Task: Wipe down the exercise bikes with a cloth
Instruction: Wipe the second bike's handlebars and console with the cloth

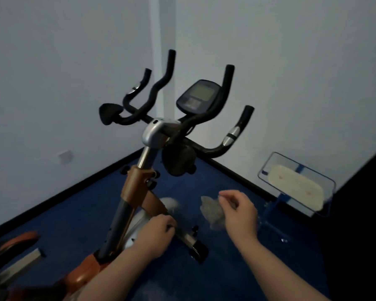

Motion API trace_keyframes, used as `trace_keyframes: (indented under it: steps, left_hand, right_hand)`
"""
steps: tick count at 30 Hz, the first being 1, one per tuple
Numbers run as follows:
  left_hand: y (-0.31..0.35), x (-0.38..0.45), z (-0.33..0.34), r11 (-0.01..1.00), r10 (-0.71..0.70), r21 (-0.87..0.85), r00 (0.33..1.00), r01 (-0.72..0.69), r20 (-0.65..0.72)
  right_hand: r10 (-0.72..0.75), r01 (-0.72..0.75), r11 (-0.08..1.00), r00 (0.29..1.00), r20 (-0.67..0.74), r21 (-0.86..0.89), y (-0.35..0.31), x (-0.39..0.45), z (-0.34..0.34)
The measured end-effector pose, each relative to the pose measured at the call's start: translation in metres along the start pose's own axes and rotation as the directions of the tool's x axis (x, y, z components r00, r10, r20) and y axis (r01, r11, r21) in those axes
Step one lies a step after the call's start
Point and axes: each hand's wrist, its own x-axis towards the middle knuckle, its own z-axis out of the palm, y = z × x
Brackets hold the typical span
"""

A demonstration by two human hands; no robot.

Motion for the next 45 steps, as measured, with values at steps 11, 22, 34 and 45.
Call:
trace_keyframes:
  steps: [11,22,34,45]
  left_hand:
    - [0.003,0.026,-0.050,0.951,-0.167,-0.303,0.932,0.066,-0.322]
    - [-0.018,0.052,-0.090,0.942,-0.135,-0.336,0.937,0.020,-0.323]
    - [0.003,0.095,-0.102,0.797,-0.085,-0.577,0.913,-0.178,-0.399]
    - [0.029,0.104,-0.082,0.623,-0.037,-0.721,0.910,-0.303,-0.414]
  right_hand:
    - [-0.599,0.616,0.788,0.761,-0.250,-0.015,-0.105,0.077,0.047]
    - [-0.707,0.705,0.549,0.678,0.201,-0.449,-0.061,0.079,0.121]
    - [-0.407,0.442,0.711,0.893,0.192,-0.547,-0.070,0.078,0.116]
    - [-0.142,0.349,0.391,0.937,0.318,-0.852,-0.066,0.070,0.135]
